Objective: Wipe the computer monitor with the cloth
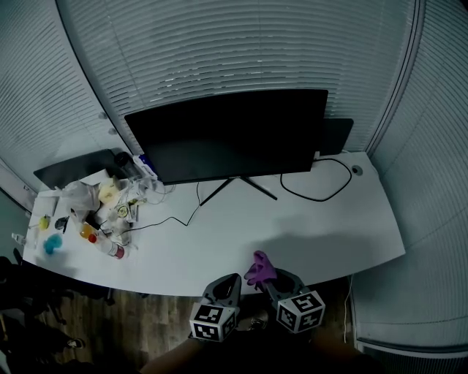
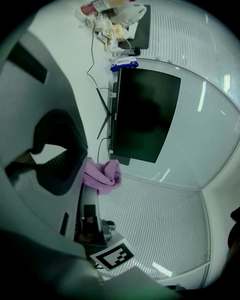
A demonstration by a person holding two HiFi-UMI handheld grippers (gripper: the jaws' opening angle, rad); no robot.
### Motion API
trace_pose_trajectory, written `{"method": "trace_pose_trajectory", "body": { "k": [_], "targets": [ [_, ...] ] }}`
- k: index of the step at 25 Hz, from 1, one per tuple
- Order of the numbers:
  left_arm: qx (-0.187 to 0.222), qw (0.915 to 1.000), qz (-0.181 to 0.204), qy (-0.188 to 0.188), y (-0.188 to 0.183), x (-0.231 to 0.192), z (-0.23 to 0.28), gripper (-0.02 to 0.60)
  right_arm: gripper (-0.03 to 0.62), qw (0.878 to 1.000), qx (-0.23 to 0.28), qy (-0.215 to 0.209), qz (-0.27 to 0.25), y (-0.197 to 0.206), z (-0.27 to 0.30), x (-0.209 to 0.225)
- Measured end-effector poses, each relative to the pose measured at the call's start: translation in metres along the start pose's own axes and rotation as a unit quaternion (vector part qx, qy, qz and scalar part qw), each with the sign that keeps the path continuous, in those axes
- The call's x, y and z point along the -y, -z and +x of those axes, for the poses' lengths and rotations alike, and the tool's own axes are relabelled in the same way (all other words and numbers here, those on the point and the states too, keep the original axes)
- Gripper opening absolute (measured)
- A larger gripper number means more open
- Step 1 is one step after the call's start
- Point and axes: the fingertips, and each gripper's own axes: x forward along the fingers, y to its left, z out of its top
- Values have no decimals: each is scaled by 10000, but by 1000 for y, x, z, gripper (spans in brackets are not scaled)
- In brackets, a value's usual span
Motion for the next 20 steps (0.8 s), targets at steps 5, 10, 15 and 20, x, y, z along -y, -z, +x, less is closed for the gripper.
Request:
{"method": "trace_pose_trajectory", "body": {
  "k": [5,10,15,20],
  "targets": [
    [-31,10000,-33,-39,-4,-10,-1,6,78,10000,-52,-33,27,-4,11,-4],
    [-35,9999,-89,-134,-5,-27,-8,6,78,9998,-128,-125,21,-5,26,-15],
    [31,9994,-204,-263,-7,-52,-21,6,78,9994,-229,-264,-15,-7,49,-35],
    [23,9986,-341,-411,-9,-87,-35,6,78,9987,-325,-393,-91,-10,81,-60]
  ]
}}
